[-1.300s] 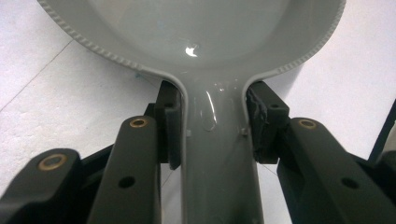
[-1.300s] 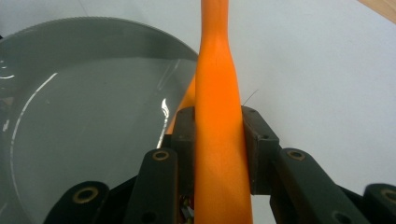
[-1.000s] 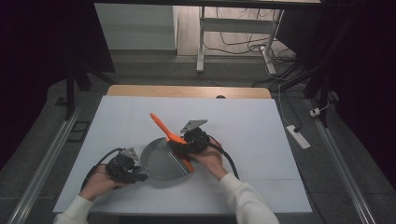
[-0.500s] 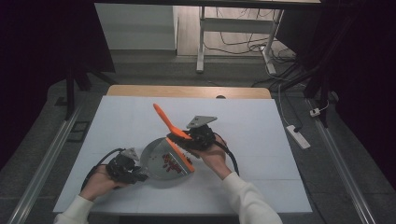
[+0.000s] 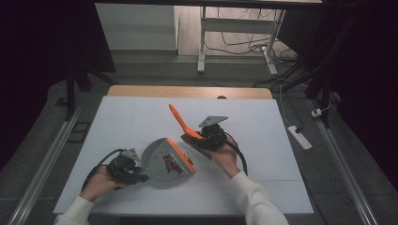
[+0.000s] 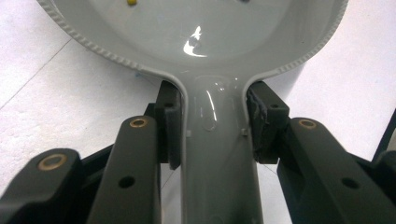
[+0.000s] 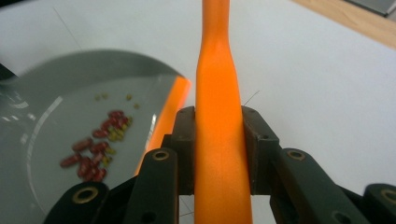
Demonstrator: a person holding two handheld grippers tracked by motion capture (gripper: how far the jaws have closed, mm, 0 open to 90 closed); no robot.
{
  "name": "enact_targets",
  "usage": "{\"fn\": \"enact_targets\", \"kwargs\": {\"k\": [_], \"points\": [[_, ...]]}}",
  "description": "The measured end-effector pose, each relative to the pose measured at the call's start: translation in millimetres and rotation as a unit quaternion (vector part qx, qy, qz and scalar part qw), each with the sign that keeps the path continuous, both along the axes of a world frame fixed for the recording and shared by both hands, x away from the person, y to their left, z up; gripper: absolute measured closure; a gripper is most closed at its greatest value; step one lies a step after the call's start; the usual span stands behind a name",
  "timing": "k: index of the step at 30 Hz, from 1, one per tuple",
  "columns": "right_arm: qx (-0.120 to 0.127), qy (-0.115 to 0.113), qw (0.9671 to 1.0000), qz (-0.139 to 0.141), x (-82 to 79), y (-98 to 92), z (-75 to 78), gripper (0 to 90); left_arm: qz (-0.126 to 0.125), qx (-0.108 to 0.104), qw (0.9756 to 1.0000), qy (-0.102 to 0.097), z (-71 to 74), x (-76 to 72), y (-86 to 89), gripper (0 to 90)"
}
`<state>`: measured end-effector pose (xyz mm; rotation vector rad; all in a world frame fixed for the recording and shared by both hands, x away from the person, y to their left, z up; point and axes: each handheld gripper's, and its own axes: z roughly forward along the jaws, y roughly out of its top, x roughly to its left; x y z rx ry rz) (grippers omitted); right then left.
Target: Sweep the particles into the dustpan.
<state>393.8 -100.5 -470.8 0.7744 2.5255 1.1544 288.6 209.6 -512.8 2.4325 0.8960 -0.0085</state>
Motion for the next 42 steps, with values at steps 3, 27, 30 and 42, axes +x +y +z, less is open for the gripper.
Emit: {"fn": "enact_targets", "kwargs": {"k": [3,27,30,42], "points": [[-0.020,-0.003,0.9998,-0.008,-2.3,-0.2,-2.5,69.9,0.000,0.001,1.0000,0.001,-0.2,0.0,-0.3,61.8],[0.015,0.033,0.9985,0.041,-32.6,31.9,-9.5,69.9,-0.006,0.004,1.0000,0.002,-1.0,1.4,-1.3,61.8],[0.029,0.013,0.9990,0.032,-32.2,26.1,-0.8,69.9,-0.006,0.004,1.0000,0.001,-0.8,1.3,-1.1,61.8],[0.029,-0.002,0.9993,-0.022,-18.8,-1.7,7.9,69.9,-0.003,0.002,1.0000,0.003,-1.4,1.2,-1.5,61.8]]}}
